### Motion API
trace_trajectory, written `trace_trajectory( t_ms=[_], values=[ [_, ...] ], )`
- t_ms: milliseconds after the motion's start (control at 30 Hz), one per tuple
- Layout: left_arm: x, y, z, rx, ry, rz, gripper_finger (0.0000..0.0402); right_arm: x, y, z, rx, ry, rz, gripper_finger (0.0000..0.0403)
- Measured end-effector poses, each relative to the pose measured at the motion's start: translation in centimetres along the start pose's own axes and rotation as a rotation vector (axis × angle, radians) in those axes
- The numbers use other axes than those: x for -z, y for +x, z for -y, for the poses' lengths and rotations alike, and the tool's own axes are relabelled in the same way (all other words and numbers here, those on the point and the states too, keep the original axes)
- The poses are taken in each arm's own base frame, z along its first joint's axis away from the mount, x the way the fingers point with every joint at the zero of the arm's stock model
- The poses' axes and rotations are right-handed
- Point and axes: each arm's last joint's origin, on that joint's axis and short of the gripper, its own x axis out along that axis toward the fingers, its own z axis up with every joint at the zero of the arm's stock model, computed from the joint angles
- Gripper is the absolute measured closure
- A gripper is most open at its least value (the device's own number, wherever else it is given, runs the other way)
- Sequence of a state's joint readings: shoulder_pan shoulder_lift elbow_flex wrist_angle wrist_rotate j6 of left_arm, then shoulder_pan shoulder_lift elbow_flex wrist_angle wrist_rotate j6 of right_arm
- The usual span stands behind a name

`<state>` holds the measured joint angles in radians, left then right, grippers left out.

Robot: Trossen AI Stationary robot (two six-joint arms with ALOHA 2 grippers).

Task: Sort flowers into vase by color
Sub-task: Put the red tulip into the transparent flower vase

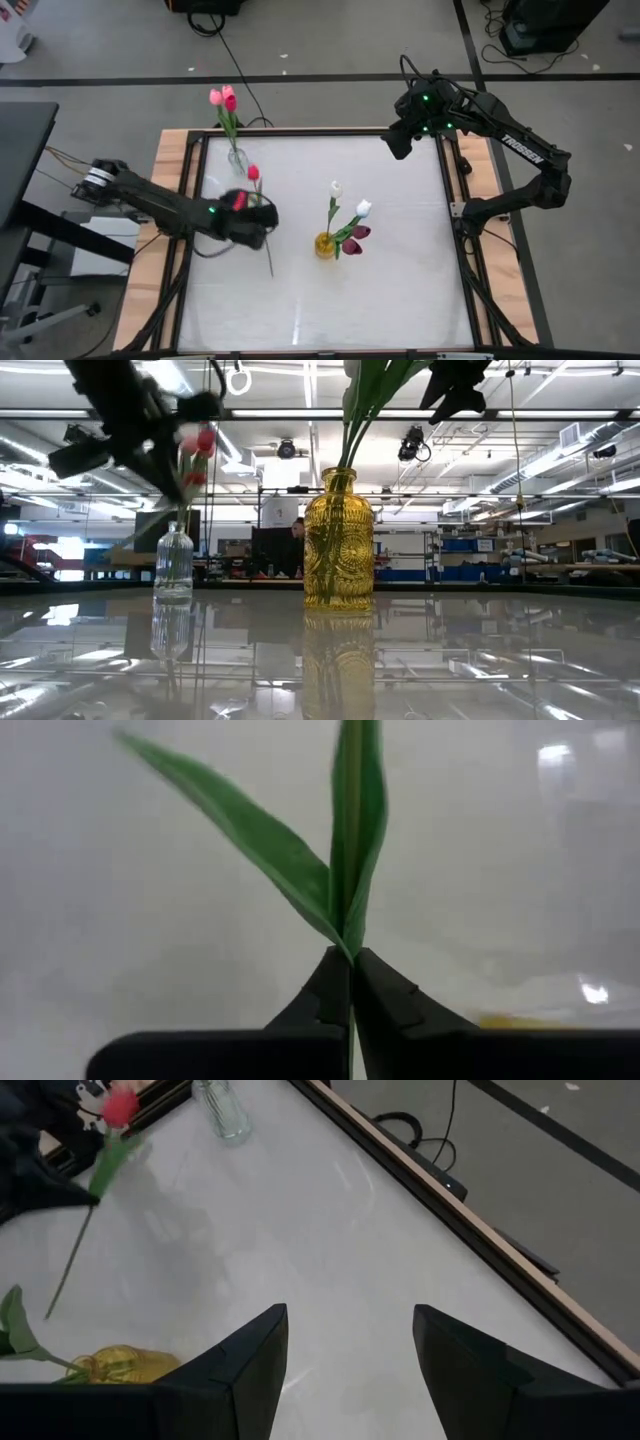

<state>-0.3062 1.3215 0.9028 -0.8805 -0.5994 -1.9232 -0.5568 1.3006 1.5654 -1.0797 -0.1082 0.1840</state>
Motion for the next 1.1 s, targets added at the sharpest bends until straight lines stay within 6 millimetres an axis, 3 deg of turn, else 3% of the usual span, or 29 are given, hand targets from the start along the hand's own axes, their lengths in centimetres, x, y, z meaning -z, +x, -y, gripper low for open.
trace_trajectory(
  t_ms=[267,600,867,1100],
  values=[
    [-7.0,-3.6,-0.7,0.131,0.231,0.334,0.0392,0.0,0.0,0.0,0.0,0.059,-0.001,0.0179],
    [-13.9,-6.9,-2.4,-0.034,0.39,0.799,0.0392,-0.1,0.0,0.0,-0.001,0.085,0.006,0.0179],
    [-18.1,-6.5,-2.4,-0.228,0.378,0.902,0.0392,-1.0,0.3,-0.2,-0.022,0.103,0.082,0.0179],
    [-20.9,-6.2,-1.9,-0.199,0.356,0.934,0.0392,-0.7,0.4,-0.6,-0.05,0.091,0.056,0.0179]
  ],
)
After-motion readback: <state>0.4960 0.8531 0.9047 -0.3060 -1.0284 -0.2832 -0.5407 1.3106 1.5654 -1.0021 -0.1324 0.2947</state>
